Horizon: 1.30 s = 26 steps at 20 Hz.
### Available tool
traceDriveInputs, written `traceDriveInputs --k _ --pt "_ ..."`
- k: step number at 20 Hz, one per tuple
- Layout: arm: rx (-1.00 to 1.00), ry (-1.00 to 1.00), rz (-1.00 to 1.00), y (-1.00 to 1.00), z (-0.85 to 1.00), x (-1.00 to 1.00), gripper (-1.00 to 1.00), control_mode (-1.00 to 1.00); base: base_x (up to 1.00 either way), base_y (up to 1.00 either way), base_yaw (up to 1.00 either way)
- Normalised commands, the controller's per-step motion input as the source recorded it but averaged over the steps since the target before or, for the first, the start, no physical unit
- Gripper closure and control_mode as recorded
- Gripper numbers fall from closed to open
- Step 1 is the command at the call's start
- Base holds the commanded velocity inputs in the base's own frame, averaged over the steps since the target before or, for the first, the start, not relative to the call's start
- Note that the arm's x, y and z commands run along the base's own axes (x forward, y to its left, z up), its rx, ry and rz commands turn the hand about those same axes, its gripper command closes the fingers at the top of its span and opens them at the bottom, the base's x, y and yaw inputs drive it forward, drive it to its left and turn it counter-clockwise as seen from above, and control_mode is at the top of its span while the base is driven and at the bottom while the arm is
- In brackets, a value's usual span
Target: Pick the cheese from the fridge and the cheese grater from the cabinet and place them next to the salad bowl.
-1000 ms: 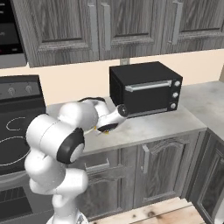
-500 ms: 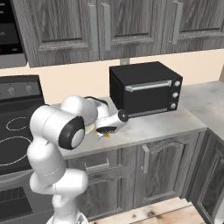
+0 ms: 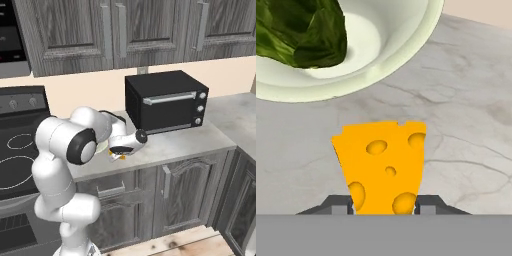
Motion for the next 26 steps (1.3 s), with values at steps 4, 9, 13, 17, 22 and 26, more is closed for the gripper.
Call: traceDriveInputs --k 4,9,13,17,22,26 --pt "0.00 0.00 0.00 0.00 -0.09 0.21 1.00 -1.00 0.00 0.00 0.00" --pt "0.00 0.00 0.00 0.00 -0.01 0.22 1.00 -1.00 0.00 0.00 0.00" --pt "0.00 0.00 0.00 0.00 0.00 0.09 1.00 -1.00 0.00 0.00 0.00" --pt "0.00 0.00 0.00 0.00 0.00 0.00 -1.00 -1.00 0.00 0.00 0.00" --pt "0.00 0.00 0.00 0.00 0.00 0.00 -1.00 -1.00 0.00 0.00 0.00" --pt "0.00 0.00 0.00 0.00 0.00 0.00 -1.00 -1.00 0.00 0.00 0.00"
